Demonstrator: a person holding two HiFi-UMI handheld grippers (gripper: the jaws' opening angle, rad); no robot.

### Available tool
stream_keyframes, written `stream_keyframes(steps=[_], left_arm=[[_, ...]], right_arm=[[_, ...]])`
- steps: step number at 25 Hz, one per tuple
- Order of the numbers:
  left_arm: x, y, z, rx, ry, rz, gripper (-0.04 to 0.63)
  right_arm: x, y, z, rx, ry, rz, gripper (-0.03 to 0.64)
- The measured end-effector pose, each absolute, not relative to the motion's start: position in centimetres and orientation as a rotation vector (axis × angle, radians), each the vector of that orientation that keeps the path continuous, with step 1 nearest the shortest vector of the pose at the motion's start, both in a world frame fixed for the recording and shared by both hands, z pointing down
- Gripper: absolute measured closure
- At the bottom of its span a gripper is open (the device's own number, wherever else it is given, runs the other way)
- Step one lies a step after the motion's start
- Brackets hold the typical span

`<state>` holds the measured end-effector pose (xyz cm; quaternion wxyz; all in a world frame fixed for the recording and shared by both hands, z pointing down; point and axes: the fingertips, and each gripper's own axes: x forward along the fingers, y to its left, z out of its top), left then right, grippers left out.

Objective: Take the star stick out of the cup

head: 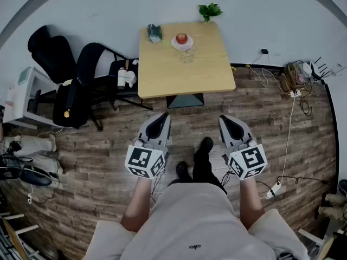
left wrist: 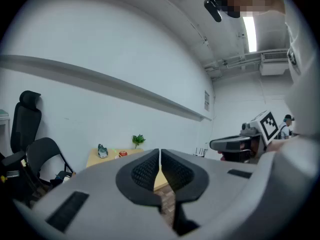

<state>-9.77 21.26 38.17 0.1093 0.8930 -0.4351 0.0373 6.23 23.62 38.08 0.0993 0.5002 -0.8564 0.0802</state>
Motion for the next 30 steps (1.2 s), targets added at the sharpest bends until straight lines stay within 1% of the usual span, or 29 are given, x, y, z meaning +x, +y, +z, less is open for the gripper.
stream_keyframes(steps=[9,18,26,30], left_arm=[[-10.0,21.0,37.7,2.641,-1.271,0.113,0.58],[-9.5,18.8,39.0,2.603,-1.279,0.133,0.58],[-7.7,14.0,38.6,2.643,-1.34,0.234,0.58],[-6.3,10.3,38.1,2.632,-1.35,0.218,0.58]], right_arm=[[6.1,22.9,37.6,1.46,-2.525,0.217,0.617],[7.0,20.6,38.5,1.471,-2.55,0.273,0.617],[8.7,14.4,39.4,1.428,-2.607,0.316,0.617],[9.8,10.3,38.9,1.408,-2.63,0.292,0.617]])
